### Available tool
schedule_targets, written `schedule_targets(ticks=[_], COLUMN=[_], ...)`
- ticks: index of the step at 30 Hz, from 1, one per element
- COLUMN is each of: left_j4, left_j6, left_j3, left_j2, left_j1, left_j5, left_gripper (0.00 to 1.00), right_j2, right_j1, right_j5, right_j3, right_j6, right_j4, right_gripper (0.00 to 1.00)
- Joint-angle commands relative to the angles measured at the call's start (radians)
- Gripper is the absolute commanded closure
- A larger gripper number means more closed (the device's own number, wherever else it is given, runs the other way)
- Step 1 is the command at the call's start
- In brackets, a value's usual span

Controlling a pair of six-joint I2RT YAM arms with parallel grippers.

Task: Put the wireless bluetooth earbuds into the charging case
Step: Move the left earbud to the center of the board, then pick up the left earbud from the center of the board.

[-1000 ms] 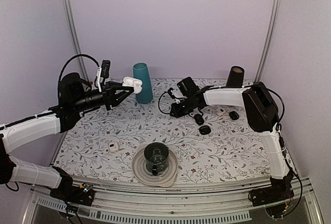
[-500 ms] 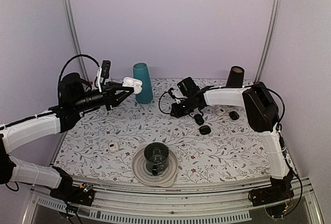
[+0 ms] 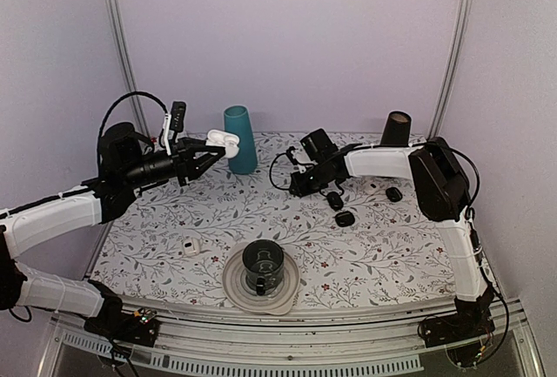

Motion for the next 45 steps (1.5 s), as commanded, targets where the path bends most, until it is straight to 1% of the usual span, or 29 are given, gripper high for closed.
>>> schedule_targets(ticks=[1, 10, 40, 42, 45], left_j4=[0.009, 0.010, 0.018, 0.018, 0.016], left_j6=[0.012, 0.012, 0.012, 0.012, 0.014], left_j3=[0.024, 0.024, 0.026, 0.026, 0.026], left_j2=[0.001, 0.002, 0.010, 0.009, 0.008], left_j1=[0.015, 0.017, 0.018, 0.019, 0.020], left_j5=[0.011, 0.011, 0.016, 0.016, 0.016], left_gripper=[1.00, 1.00, 1.00, 1.00, 1.00], right_j2=[-0.010, -0.007, 0.011, 0.047, 0.052], right_j1=[-0.007, -0.006, -0.007, -0.008, -0.007], right_j5=[-0.012, -0.034, 0.008, 0.009, 0.016], right_j3=[-0.010, -0.014, -0.014, -0.014, -0.014], right_j6=[0.009, 0.007, 0.014, 0.014, 0.016], right_j4=[0.000, -0.001, -0.026, -0.026, -0.026], right_gripper=[0.82, 0.82, 0.82, 0.82, 0.82])
